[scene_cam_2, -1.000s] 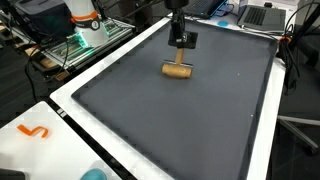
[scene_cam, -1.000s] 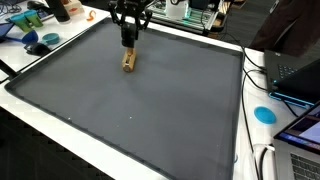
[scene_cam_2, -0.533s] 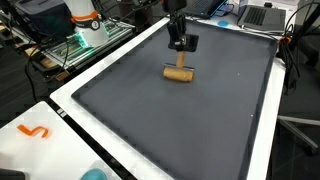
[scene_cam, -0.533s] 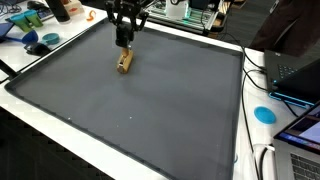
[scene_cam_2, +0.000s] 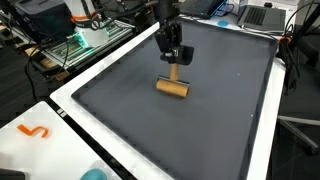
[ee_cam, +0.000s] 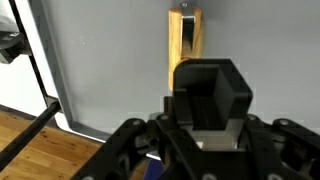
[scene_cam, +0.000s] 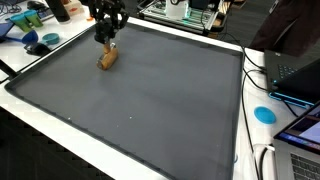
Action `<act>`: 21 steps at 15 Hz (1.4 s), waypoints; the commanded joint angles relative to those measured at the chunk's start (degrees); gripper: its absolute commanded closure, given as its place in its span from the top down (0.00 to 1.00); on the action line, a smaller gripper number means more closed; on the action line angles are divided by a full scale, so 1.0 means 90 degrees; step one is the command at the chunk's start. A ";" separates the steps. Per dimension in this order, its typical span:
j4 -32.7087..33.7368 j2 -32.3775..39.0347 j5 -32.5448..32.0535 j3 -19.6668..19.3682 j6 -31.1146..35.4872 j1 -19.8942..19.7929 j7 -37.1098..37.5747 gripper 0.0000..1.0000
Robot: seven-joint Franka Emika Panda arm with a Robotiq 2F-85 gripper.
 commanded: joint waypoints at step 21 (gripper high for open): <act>-0.1136 -0.0339 -0.0563 -0.0088 -0.0496 -0.0131 -0.0913 0.24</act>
